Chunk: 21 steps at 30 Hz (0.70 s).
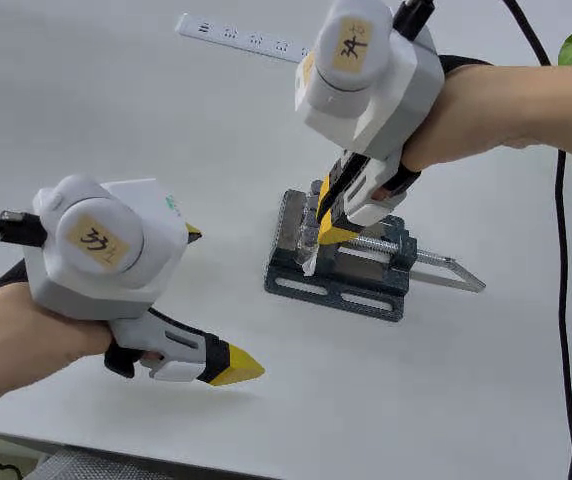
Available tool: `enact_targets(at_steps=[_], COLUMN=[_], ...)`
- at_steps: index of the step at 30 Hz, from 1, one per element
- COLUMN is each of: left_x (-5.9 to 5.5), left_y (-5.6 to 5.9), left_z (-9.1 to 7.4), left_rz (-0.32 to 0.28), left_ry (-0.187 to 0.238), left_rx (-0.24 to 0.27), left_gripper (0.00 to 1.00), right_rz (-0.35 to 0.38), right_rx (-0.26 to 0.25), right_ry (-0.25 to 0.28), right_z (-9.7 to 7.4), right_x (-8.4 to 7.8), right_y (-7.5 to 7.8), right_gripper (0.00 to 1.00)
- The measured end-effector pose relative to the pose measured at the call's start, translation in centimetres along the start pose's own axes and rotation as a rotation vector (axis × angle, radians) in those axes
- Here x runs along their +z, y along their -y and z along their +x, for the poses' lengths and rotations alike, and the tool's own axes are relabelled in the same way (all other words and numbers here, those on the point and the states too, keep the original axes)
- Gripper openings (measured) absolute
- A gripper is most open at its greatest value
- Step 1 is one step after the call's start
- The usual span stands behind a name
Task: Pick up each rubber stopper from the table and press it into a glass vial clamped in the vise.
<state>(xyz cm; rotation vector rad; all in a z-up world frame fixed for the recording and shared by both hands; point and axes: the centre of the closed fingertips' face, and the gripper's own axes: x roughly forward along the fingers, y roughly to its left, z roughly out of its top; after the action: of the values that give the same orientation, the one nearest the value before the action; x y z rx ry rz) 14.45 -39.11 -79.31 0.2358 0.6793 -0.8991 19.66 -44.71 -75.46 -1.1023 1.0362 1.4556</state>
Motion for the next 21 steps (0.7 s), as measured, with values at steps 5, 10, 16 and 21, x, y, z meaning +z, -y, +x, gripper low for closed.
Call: enact_targets(at_steps=[5, 10, 16, 21], left_x=[-0.16, -0.07, -0.09, -0.22], left_y=[-0.02, -0.27, -0.30, -0.13], left_z=[0.01, -0.09, -0.10, -0.04], left_rz=[-0.004, -0.009, -0.013, -0.015], left_ry=[-0.001, 0.006, 0.006, 0.001], left_rx=[0.002, 0.009, 0.012, 0.009], left_gripper=[0.92, 0.92, 0.92, 0.92], right_rz=[-0.001, 0.002, 0.001, -0.002], right_rx=[0.013, 0.026, 0.030, 0.035], right_ry=[0.003, 0.003, 0.002, 0.000], right_z=[0.29, 0.42, 0.76, 0.93], right_x=[0.12, 0.08, 0.08, 0.11], right_y=[0.33, 0.14, 0.42, 0.42], right_gripper=[0.06, 0.03, 0.02, 0.02])
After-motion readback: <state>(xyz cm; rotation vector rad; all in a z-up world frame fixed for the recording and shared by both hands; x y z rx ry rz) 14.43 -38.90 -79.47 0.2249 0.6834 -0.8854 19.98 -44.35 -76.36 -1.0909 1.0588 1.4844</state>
